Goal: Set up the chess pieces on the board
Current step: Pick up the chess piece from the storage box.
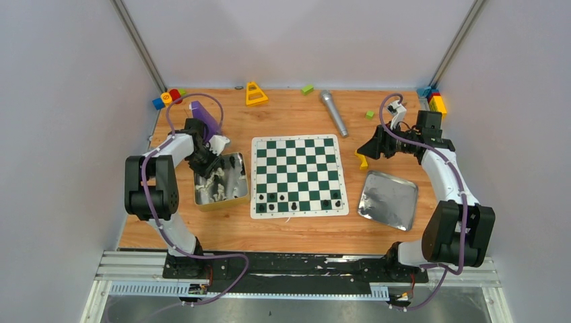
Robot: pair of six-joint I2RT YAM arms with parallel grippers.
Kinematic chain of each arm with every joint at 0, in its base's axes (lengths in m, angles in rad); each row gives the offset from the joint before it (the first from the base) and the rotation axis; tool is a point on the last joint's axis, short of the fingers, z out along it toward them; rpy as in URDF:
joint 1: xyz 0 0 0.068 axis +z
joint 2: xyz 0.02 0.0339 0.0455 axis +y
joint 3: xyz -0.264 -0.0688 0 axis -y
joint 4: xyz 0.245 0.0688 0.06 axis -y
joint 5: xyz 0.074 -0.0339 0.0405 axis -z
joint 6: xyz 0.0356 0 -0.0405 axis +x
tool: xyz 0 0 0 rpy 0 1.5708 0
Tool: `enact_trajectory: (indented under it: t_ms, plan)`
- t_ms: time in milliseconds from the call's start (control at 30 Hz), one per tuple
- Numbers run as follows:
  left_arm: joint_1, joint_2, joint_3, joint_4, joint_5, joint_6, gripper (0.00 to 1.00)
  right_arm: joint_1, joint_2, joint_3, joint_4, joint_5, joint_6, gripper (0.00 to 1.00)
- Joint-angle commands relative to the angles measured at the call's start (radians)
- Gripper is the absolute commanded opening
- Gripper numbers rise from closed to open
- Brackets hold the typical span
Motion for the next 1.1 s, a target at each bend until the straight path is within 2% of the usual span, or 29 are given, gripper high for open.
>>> enact_trajectory:
  t_ms: [0,133,433,733,867,1067]
  plan:
    - [0.011,0.02,0.012,-0.005,0.023,0.037,0.31,0.001,0.007,0.017,-0.001,-0.031,-0.022,0.57]
    - [0.01,0.016,0.014,-0.006,0.034,0.04,0.27,0.001,0.005,0.016,-0.002,-0.03,-0.022,0.56]
    - [0.011,-0.111,0.033,-0.065,0.053,0.059,0.08,0.001,0.014,0.032,-0.01,-0.044,-0.017,0.56]
    - [0.01,-0.285,0.041,-0.231,0.161,0.187,0.0,0.017,0.024,0.061,-0.023,-0.074,-0.017,0.56]
    - [0.01,-0.372,-0.005,-0.25,0.252,0.213,0.0,0.116,0.082,0.139,-0.024,-0.136,0.001,0.56]
    - [0.009,-0.521,-0.116,-0.171,0.33,0.169,0.0,0.408,0.337,0.409,0.012,-0.178,0.106,0.55]
